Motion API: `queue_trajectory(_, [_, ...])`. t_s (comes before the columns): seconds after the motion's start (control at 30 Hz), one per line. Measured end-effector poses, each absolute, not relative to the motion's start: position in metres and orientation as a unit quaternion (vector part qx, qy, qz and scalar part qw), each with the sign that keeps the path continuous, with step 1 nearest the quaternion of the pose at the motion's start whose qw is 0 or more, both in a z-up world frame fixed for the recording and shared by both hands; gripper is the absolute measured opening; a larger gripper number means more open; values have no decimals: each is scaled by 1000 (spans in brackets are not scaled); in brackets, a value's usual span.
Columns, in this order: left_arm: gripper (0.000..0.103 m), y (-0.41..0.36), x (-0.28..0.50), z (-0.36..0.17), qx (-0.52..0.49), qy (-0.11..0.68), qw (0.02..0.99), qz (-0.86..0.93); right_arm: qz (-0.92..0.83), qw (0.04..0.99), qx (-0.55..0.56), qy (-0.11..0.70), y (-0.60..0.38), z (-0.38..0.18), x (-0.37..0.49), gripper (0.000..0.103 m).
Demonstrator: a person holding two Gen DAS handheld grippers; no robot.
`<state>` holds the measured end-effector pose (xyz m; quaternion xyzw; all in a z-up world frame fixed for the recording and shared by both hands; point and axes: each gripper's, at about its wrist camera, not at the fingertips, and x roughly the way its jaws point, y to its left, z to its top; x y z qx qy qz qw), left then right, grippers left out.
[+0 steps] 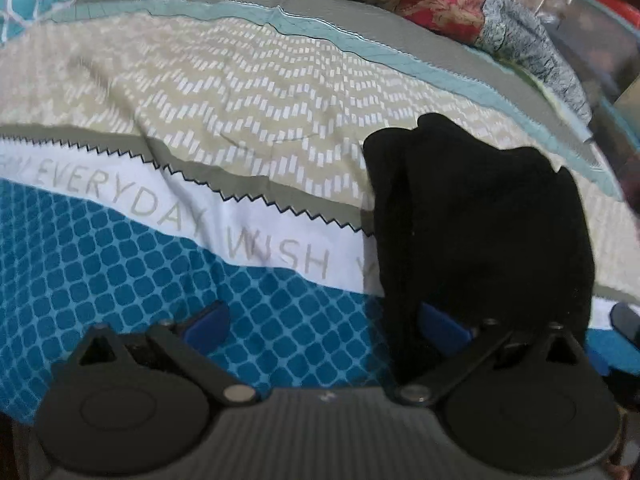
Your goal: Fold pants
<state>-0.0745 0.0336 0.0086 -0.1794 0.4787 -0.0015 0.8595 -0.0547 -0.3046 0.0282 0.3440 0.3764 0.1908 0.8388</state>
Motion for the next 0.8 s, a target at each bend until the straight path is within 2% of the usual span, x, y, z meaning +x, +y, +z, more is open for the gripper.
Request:
queue_trajectory(0.27, [103,34,-84,7,-169,465,869,-21,183,842,339,378,-300,30,-56,103])
queue_trajectory(0.6, [103,47,-89,5,-212,452,866,-34,178,842,343,376,-298,29,-57,103])
queue_trajectory(0.8, [103,42,-93,10,-180,463,867,-35,172,845,336,380,-291,31,-56,103])
